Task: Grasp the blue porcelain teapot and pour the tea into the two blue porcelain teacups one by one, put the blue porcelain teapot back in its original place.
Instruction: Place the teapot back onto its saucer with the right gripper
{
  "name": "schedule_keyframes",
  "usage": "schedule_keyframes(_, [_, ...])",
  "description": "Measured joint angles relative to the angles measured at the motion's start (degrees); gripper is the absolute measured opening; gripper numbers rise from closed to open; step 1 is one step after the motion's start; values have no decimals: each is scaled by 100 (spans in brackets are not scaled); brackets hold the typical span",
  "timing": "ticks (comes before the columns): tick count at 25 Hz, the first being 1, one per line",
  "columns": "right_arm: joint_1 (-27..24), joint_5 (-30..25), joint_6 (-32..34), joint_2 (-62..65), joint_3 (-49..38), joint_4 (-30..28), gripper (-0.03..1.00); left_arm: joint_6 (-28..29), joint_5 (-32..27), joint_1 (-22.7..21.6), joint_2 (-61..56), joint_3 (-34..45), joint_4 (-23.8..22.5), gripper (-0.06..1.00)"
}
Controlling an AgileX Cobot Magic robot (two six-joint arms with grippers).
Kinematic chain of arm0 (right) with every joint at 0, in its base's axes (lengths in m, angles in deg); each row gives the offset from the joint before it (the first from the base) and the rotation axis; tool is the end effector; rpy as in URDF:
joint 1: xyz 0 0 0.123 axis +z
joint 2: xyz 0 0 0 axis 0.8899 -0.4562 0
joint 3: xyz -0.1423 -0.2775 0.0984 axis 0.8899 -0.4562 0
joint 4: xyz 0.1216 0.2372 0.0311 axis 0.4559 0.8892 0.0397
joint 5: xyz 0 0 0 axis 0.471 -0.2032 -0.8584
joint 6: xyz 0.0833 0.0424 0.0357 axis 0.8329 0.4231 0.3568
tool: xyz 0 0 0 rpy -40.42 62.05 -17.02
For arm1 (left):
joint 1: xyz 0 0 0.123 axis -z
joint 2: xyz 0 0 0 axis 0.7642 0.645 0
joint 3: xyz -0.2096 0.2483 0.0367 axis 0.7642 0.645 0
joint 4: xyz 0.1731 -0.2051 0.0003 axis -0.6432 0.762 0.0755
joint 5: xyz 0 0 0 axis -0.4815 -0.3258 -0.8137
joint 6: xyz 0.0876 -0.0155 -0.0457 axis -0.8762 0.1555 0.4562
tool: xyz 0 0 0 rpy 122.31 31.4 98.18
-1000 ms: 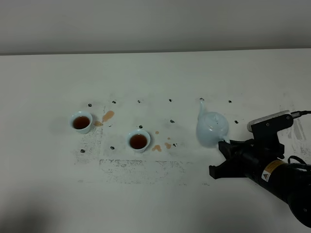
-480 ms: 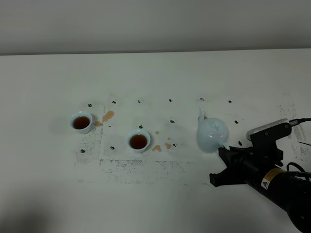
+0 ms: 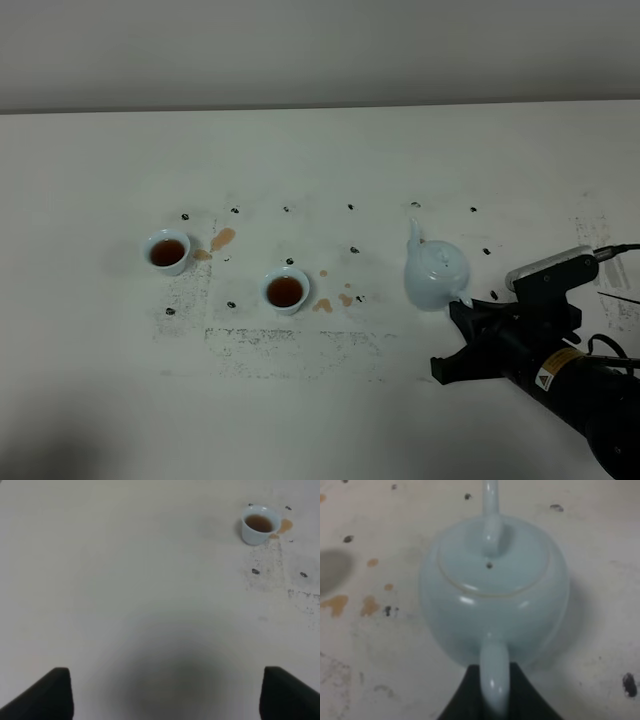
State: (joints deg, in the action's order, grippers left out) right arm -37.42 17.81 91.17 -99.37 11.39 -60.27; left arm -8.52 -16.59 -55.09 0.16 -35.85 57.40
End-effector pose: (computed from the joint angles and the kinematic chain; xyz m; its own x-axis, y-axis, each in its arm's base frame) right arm 0.2489 0.1202 0.1020 -0.4633 -0.1268 -0.8771 -0.4041 0.9111 0.0818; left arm -0.0196 -0.0060 0.2682 -0.4832 -0.1277 -0.8661 -0.0961 0.9911 -0.0925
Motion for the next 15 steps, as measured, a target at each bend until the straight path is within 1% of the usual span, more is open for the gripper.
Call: schedule_keyframes(15, [0,78,-51,0,-106,26,5,0,0,0,0,0,0,72])
